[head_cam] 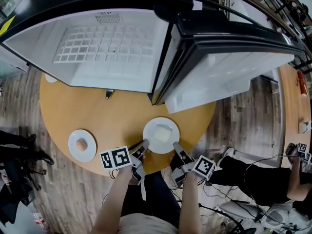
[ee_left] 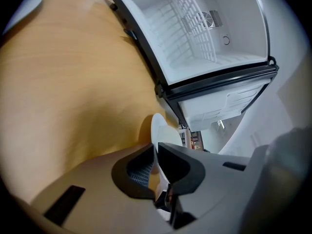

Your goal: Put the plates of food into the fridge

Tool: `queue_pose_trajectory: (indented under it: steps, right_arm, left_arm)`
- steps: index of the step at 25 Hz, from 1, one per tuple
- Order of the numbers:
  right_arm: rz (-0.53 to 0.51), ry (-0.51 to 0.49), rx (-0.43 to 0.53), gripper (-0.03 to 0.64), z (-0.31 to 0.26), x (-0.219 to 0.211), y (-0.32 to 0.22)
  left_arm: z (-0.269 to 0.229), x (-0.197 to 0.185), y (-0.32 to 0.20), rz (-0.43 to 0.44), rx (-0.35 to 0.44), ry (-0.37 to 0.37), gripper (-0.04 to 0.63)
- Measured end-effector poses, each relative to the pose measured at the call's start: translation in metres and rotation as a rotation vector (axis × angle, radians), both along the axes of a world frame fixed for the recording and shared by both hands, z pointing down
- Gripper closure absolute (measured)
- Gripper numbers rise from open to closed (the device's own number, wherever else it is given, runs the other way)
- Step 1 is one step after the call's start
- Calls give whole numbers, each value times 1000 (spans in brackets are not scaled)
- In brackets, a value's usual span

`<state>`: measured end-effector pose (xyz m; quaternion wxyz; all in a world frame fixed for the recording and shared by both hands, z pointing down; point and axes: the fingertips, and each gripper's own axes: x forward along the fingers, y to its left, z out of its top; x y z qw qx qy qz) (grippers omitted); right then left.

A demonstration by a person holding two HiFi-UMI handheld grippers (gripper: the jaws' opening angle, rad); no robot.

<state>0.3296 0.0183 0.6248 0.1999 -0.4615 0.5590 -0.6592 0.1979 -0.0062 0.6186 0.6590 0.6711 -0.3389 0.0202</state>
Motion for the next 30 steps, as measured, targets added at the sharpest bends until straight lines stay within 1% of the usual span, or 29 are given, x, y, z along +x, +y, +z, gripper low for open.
queue_pose_trajectory:
  steps: [5, 9, 12, 16, 23, 30]
  right_arm:
    - [-73, 23, 42, 594, -15, -20, -10]
    - [-118, 8, 94, 595, -36, -44, -21]
    - [-166, -11, 134, 595, -53, -67, -34]
    - [-224, -62, 176, 597, -77, -99, -49]
    - [-319, -103, 216, 598, -113, -142, -64]
    - [-388, -155, 228, 598, -148, -181, -79]
  left_arm:
    - [-19, -23, -5, -55, 57, -4, 563]
    - [-40, -48, -8, -125, 102, -4, 563]
    - [-55, -71, -13, -205, 137, 3, 563]
    - [-80, -103, -18, -315, 191, 15, 563]
    - [-118, -145, -21, -449, 251, 10, 563]
    - [-151, -182, -26, -560, 284, 68, 566]
